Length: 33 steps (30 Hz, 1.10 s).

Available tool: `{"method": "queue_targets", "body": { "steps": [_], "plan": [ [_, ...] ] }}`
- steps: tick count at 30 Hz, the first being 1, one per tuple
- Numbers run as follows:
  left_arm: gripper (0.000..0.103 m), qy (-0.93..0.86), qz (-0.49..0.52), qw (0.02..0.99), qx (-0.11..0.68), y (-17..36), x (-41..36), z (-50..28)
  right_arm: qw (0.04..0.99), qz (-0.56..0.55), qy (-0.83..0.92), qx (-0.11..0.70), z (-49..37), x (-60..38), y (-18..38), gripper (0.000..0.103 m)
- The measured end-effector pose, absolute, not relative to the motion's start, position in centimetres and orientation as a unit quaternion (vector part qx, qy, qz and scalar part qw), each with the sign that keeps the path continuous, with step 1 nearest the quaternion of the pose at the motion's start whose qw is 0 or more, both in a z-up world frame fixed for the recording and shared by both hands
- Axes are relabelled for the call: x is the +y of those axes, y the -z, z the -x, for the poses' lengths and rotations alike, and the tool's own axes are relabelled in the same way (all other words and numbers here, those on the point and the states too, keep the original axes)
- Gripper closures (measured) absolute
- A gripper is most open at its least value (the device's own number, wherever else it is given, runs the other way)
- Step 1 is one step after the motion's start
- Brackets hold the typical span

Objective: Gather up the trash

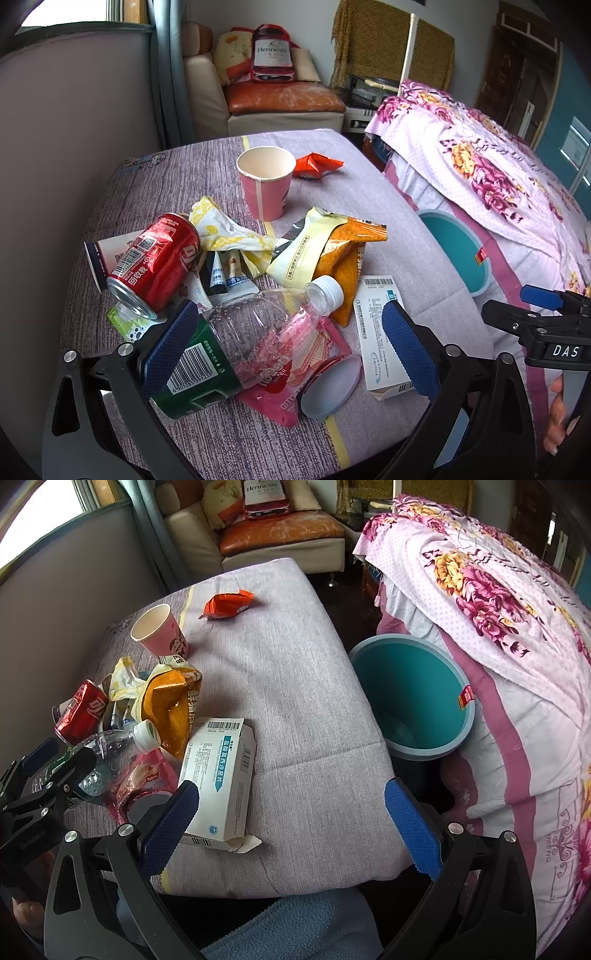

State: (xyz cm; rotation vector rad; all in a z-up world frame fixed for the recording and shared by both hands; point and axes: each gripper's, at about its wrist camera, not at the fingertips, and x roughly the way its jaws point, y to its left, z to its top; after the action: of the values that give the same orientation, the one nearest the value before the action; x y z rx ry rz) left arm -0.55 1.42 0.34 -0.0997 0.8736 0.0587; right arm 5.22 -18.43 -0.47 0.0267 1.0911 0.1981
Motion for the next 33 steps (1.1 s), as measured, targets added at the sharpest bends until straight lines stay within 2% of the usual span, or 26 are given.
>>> {"method": "queue_targets", "body": {
  "steps": [33],
  "plan": [
    [0.004, -0.017, 0.035, 0.903, 0.428, -0.1, 1.1, 1.0, 0.84, -0.027, -0.088, 0.534, -5.6, -19.0, 1.8, 0.006]
  ]
}}
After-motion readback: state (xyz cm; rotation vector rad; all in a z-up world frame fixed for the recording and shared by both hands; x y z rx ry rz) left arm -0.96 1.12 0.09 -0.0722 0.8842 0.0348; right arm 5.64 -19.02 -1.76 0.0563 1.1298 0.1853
